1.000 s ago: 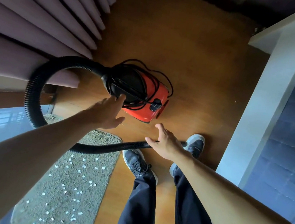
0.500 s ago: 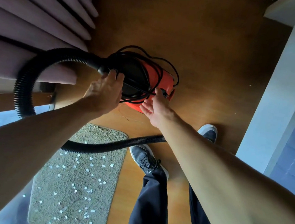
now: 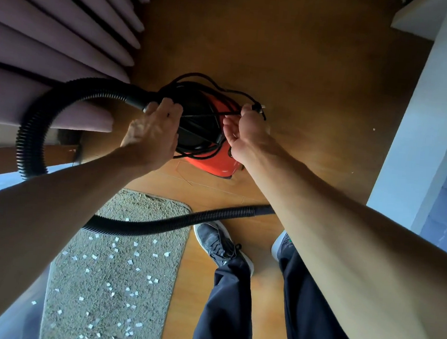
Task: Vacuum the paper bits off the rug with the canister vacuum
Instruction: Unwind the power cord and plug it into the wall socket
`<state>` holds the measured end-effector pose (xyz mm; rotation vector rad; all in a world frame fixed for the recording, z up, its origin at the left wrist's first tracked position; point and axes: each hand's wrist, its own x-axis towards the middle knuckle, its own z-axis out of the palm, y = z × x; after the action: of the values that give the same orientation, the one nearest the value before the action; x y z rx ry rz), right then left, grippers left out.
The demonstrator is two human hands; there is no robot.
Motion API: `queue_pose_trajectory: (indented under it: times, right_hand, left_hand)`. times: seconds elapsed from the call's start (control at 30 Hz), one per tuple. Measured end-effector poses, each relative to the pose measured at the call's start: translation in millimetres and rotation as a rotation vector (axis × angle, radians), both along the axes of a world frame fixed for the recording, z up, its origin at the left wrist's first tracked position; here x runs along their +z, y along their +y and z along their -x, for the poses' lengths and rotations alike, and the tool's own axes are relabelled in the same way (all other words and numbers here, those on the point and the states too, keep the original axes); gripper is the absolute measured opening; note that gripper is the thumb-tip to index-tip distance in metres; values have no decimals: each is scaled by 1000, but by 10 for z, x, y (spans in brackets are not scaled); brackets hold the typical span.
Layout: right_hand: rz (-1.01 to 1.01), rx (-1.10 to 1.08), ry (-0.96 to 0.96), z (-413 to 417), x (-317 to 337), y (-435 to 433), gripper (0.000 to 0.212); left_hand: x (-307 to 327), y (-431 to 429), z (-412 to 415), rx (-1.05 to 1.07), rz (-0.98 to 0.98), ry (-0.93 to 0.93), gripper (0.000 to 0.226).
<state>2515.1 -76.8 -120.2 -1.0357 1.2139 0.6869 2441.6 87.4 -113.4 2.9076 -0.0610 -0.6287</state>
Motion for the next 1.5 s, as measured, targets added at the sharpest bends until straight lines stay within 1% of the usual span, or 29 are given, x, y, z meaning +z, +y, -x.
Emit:
queue_pose_trajectory:
  times: [0.13, 0.2, 0.27, 0.4, 0.5, 0.6, 0.7, 0.8, 0.9, 1.07, 1.2, 1.33, 1.43, 1.5]
  right_hand:
    - [-24, 56, -57, -176, 130, 16, 26]
    - [-22, 84, -88, -254, 182, 14, 25]
    - [3, 115, -132, -329, 231, -21, 25]
    - [110, 190, -234, -550, 430, -110, 27]
    - [263, 269, -356, -744, 606, -161, 27]
    - [384, 306, -512, -903, 800, -281, 17]
    - [415, 273, -586, -1054, 1088, -416, 12]
    - [438, 255, -647, -1234, 1444, -551, 11]
    - [474, 257, -725, -1417, 1856, -676, 18]
    - [538, 278, -857, -1764, 2389, -950, 17]
    - [637, 294, -963, -1982, 2768, -1213, 23]
    - [702, 317, -1017, -2155, 3121, -1492, 21]
    - [717, 319, -1040, -2274, 3340, -1701, 13]
    - [746, 328, -1055, -2344, 3465, -1854, 15]
  left_hand:
    - [54, -35, -85, 54, 47, -74, 28]
    - [83, -52, -147, 49, 37, -97, 19]
    - [125, -81, -198, 39, 56, -144, 10]
    - [245, -164, -301, 24, 117, -196, 7]
    - [354, -244, -424, 54, 185, -184, 9]
    - [527, -427, -564, 111, 214, -174, 10]
    - [767, -614, -715, 190, 231, -190, 15]
    - [1002, -776, -809, 261, 378, -219, 15]
    - [1309, -921, -893, 311, 484, -219, 15]
    - [1832, -1226, -1165, 320, 641, -197, 23]
    - [2102, -1474, -1376, 273, 677, -193, 28]
    - [2366, -1756, -1563, 238, 684, -227, 29]
    - [2579, -1974, -1681, 237, 753, -169, 28]
    - [2702, -2114, -1754, 240, 789, -144, 27]
